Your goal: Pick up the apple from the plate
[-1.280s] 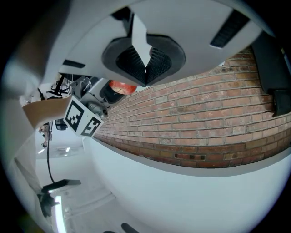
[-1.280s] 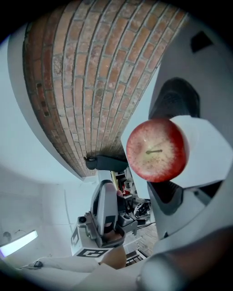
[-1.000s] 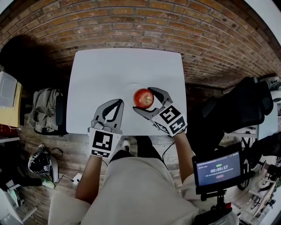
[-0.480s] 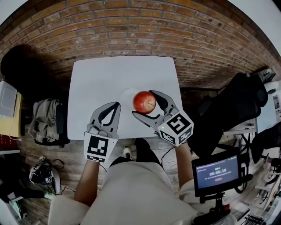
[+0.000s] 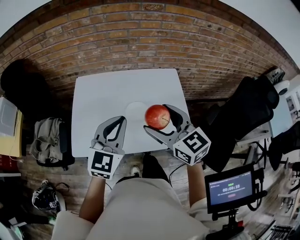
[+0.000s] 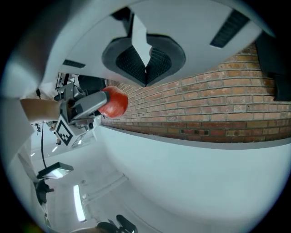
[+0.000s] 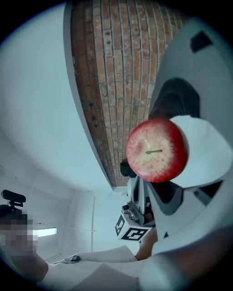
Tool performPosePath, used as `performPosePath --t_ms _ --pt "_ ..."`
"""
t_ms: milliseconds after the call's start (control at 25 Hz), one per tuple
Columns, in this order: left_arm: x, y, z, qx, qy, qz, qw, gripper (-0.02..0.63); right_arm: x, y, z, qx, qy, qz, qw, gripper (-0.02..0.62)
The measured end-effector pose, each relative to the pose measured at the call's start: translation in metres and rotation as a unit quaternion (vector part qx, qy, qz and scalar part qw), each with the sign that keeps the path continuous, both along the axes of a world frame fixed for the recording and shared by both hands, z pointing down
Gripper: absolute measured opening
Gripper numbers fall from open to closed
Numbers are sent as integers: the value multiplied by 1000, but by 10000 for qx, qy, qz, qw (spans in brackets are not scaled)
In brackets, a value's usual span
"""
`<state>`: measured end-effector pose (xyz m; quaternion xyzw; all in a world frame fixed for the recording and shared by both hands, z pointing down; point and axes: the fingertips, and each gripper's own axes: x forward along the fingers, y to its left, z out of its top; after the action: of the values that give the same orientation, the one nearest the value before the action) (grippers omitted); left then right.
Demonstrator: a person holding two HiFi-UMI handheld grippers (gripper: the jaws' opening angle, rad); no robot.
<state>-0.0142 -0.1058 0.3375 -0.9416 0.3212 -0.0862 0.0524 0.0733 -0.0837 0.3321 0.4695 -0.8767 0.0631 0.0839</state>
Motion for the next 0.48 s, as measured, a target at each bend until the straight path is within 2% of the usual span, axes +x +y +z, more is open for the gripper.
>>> performPosePath --t_ms 280,480 --pt "-5 17 -12 165 36 77 9998 5 1 24 -15 124 -45 229 9997 400" --pt "-12 33 -22 277 88 109 9995 5 -7 44 -30 265 -224 215 9992 400"
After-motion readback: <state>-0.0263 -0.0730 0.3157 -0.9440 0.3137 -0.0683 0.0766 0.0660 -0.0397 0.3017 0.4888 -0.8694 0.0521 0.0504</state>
